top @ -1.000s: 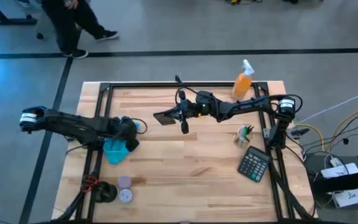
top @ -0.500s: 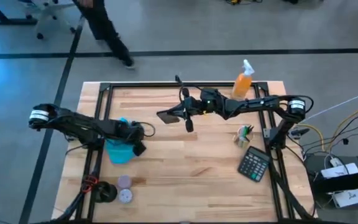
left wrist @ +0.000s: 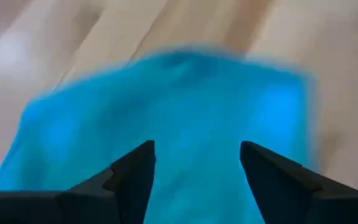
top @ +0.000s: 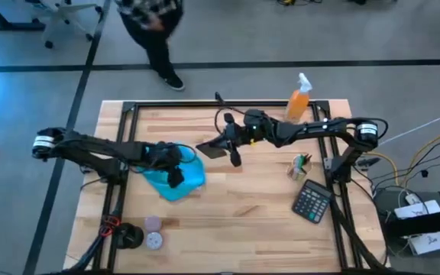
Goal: Apply microfiber cloth
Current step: Wipe the front and back of the black cellphone using the blue microfiber cloth
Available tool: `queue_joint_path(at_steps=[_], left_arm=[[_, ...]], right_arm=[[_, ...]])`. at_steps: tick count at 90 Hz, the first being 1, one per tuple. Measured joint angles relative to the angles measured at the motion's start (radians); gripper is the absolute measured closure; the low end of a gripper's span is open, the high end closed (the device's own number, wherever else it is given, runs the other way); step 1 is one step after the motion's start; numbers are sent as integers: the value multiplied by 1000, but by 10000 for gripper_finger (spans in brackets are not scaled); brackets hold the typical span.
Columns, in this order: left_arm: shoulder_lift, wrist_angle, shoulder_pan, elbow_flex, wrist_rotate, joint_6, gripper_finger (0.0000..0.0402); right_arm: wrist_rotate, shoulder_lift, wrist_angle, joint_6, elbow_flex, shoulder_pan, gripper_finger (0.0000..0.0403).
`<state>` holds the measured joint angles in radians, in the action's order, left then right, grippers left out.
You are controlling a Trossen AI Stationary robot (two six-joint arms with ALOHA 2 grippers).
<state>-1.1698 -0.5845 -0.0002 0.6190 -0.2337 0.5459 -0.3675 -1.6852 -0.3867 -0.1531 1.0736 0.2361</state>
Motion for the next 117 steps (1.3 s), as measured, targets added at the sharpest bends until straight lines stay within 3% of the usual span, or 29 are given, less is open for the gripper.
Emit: queue_joint_path(at_steps=[11,35,47,59,70,85,100,117], left_arm=[[-48,76,0,-79,-2,20,187],[-295,683,0,-137,-17,-150,196],[-484,983,9,-102,-50,-252,201],[-652,1158,39,13,-44,-376,206],[-703,1120,48,133,-1,-463,209],[-591,905,42,185,29,-496,205],[-368,661,30,126,42,-470,189],[-110,399,8,-28,42,-272,180]], right_arm=[[26,0,-27,-24,-12,-12,392],[25,32,-307,-47,-189,-47,392],[63,69,-395,-19,-281,-46,392],[85,108,-385,-38,-328,-50,392],[134,126,-375,-45,-350,-54,392],[212,151,-391,-66,-371,-59,392],[208,145,-394,-54,-374,-62,393],[214,93,-449,-4,-359,-63,393]])
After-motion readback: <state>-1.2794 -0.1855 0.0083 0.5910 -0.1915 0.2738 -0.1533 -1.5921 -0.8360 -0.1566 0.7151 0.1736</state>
